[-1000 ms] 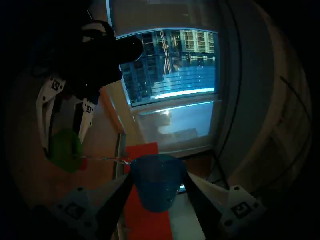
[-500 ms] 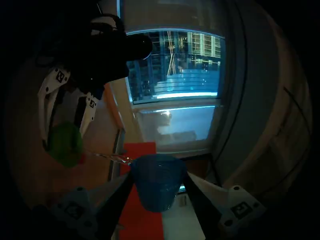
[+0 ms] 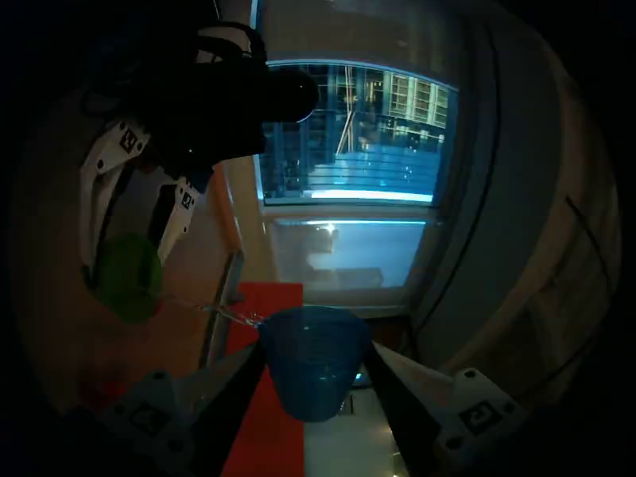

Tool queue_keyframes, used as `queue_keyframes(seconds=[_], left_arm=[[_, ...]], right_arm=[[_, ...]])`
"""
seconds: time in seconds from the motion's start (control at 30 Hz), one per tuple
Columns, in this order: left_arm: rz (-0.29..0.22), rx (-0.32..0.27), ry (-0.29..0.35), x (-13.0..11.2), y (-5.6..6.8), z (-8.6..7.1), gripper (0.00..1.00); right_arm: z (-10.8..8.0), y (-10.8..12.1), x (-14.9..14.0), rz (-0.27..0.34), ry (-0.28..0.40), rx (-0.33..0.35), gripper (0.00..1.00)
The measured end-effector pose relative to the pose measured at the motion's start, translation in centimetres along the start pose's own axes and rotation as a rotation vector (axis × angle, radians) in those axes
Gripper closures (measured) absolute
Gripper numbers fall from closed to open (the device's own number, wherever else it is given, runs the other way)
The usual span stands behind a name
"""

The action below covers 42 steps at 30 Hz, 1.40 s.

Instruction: Pour water

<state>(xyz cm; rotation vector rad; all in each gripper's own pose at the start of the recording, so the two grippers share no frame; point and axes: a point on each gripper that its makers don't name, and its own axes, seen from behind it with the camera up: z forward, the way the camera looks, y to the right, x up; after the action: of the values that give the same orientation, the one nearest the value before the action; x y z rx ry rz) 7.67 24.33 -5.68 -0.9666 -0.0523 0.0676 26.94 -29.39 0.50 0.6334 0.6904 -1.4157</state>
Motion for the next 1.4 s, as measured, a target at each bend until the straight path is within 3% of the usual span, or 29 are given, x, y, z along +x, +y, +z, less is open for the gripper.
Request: queue_keyframes(seconds=[0.87,1.2,1.4], left_arm=[[-0.008,0.015,0.013,0.3,-0.4,-0.4,0.16],[-0.009,0.018,0.018,0.6,-0.6,-0.4,0.16],[-0.008,0.021,0.019,0.6,-0.7,-0.5,0.16]], right_arm=[[0.7,1.0,1.6,-0.13,0.022,-0.024,0.11],[0.6,1.0,1.7,-0.116,0.02,-0.027,0.11],[-0.1,1.0,1.5,-0.033,0.021,-0.036,0.11]])
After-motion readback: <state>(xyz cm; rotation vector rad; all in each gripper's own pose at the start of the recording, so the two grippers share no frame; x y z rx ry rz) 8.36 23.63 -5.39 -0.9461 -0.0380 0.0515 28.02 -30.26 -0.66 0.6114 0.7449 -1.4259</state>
